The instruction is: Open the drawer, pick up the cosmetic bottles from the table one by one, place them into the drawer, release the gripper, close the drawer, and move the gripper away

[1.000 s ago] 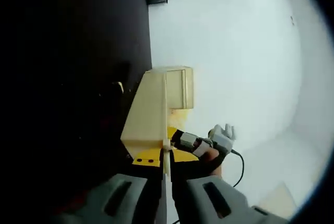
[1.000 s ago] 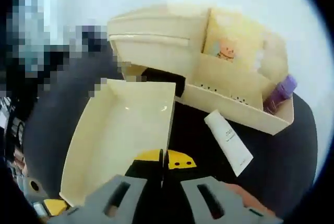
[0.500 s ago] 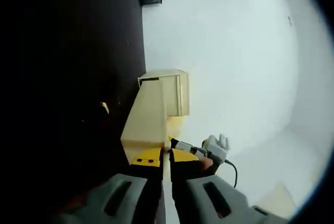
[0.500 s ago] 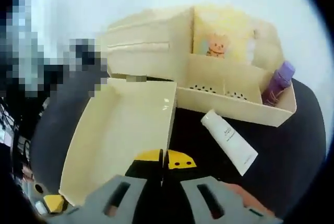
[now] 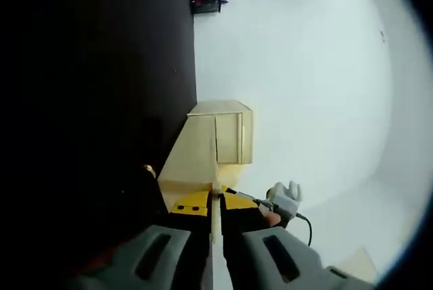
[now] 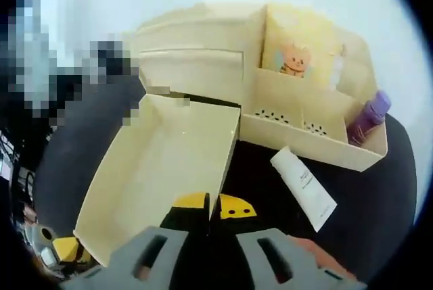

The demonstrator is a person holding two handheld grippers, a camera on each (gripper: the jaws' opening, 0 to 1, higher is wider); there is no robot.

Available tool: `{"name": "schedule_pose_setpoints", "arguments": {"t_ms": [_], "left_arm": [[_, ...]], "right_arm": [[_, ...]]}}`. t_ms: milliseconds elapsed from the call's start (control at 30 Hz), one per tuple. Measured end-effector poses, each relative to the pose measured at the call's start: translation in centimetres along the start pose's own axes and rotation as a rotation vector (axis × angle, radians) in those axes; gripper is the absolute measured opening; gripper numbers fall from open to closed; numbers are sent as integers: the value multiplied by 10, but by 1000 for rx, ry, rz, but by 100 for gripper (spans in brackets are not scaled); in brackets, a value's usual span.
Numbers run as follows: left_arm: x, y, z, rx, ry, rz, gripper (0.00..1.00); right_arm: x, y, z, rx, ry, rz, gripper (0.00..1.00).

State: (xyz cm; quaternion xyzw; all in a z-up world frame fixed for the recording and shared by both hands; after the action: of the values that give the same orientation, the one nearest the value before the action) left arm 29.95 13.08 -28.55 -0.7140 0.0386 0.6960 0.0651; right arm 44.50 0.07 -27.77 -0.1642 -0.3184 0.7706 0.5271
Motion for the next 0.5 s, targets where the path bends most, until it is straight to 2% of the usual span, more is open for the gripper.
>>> {"name": "schedule_pose_setpoints", "arguments": {"t_ms": [200,267,500], "left_arm": [[-3,-2,-7,3,-10,-56,9],[-2,-4,-9,-3,-24,-86,9],[1,-10,-14,-18,-48,-116,10]], "right_arm": [[-4,-13,-7,-2,18,-6,1],[-4,-14,-8,-2,23,-8,1],[-1,-16,-10,-22,20,5,4]]}}
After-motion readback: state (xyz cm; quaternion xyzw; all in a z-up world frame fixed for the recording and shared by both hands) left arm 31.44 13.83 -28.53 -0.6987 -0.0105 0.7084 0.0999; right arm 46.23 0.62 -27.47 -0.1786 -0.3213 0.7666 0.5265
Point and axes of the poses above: the point that each gripper's makers call its tool centre point, and the gripper's own axes: z roughly backward along the fingers, x roughly to its left, y roughly out of its underside, the point moved 4 cm from there along z, roughly backward along the fingers, and after that the axes turned 4 degrees about -x, right-handed, at the moved point
